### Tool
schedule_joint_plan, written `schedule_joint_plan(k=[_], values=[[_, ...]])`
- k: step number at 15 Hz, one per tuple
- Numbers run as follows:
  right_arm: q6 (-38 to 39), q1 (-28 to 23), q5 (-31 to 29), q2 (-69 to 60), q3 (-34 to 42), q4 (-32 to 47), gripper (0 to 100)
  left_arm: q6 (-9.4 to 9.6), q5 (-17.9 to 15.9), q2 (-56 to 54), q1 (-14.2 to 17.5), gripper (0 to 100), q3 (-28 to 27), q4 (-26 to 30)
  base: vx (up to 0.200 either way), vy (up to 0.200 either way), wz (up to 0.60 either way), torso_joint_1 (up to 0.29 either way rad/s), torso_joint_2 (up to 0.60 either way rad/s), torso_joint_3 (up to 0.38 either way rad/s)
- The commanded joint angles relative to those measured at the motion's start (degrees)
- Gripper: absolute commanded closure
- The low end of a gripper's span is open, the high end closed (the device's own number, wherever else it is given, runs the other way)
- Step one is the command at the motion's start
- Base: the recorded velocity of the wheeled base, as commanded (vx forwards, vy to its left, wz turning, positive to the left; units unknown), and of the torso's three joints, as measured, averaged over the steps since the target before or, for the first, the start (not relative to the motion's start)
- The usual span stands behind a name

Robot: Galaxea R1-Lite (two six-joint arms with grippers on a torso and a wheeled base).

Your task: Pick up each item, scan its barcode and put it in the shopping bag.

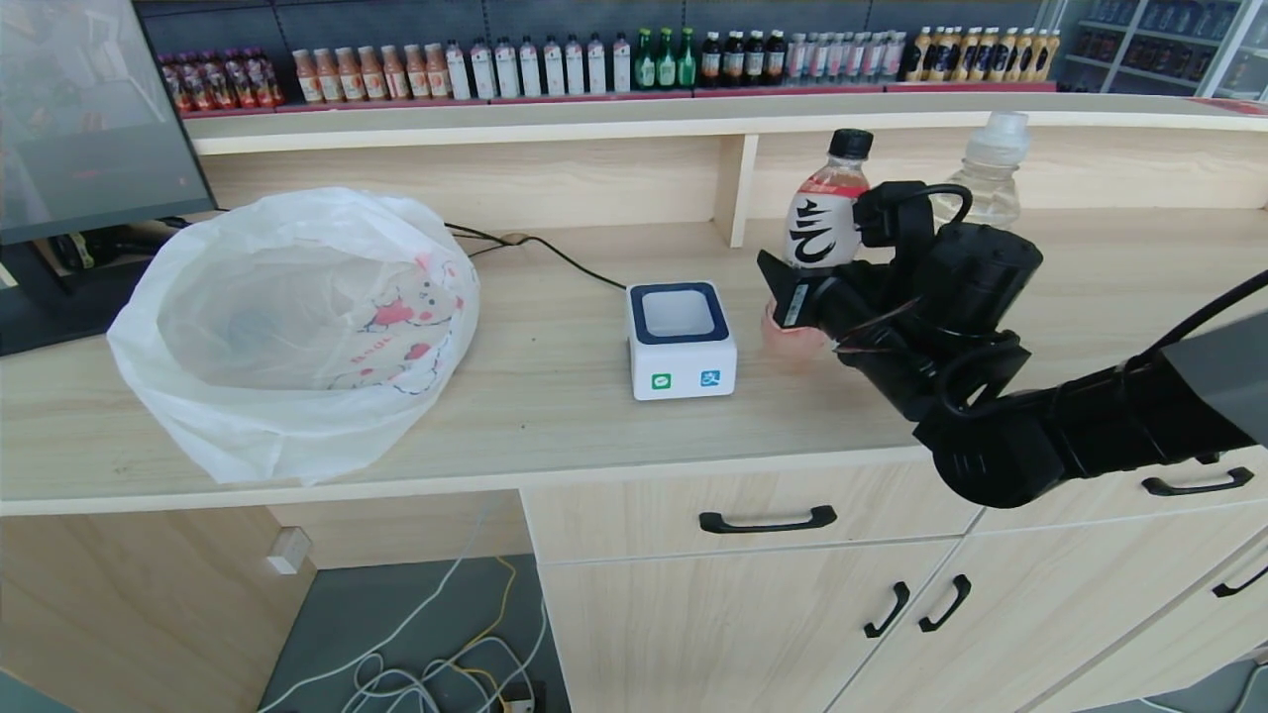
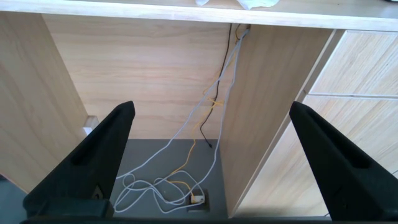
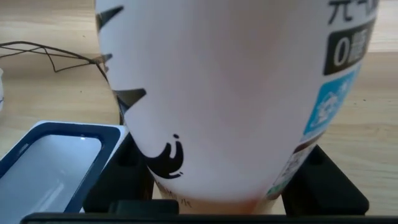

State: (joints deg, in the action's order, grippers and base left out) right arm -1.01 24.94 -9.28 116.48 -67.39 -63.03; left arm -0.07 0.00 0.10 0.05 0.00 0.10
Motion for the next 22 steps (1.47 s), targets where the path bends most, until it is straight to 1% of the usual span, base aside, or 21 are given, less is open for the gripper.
schedule_joint_plan(k=[1,4,6,9,14,18,19,22], values=[[0.0,0.5,0.5,-2.2,0.1,-0.1,100,-0.01,0.0,0.0,0.0,0,0.0,0.0,0.000,0.000,0.00,0.000,0.00,0.000],[-0.1,2.3,0.5,-4.9,0.7,0.1,100,-0.01,0.0,0.0,0.0,0,0.0,0.0,0.000,0.000,0.00,0.000,0.00,0.000],[-0.8,3.1,0.2,-7.8,3.7,0.1,100,-0.01,0.0,0.0,0.0,0,0.0,0.0,0.000,0.000,0.00,0.000,0.00,0.000],[-1.4,5.4,0.0,-13.6,10.4,0.0,100,-0.01,0.0,0.0,0.0,0,0.0,0.0,0.000,0.000,0.00,0.000,0.00,0.000],[-0.6,7.2,-0.1,-22.6,24.3,-0.8,100,-0.01,0.0,0.0,0.0,0,0.0,0.0,0.000,0.000,0.00,0.000,0.00,0.000],[-0.4,9.1,-0.1,-27.8,30.4,-1.0,100,-0.01,0.0,0.0,0.0,0,0.0,0.0,0.000,0.000,0.00,0.000,0.00,0.000],[-0.2,10.1,-0.1,-30.1,33.8,-1.2,100,-0.01,0.0,0.0,0.0,0,0.0,0.0,0.000,0.000,0.00,0.000,0.00,0.000],[2.1,10.3,0.0,-34.1,39.0,-2.5,100,-0.01,0.0,0.0,0.0,0,0.0,0.0,0.000,0.000,0.00,0.000,0.00,0.000]])
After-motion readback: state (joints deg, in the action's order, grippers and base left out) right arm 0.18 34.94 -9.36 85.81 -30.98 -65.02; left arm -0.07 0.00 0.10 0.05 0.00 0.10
